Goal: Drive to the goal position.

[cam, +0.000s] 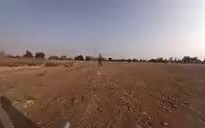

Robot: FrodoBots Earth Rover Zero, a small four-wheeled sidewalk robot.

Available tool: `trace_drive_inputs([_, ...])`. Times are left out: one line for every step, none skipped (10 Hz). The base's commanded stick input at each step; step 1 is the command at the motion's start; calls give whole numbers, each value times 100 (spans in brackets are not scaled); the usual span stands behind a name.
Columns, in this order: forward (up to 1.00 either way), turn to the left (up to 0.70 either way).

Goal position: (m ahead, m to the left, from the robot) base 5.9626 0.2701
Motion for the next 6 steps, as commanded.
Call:
trace_drive_inputs([50, 0])
trace_drive_inputs([50, 0])
trace_drive_inputs([50, 0])
trace_drive_inputs([50, 0])
trace_drive_inputs([50, 0])
trace_drive_inputs([50, 0])
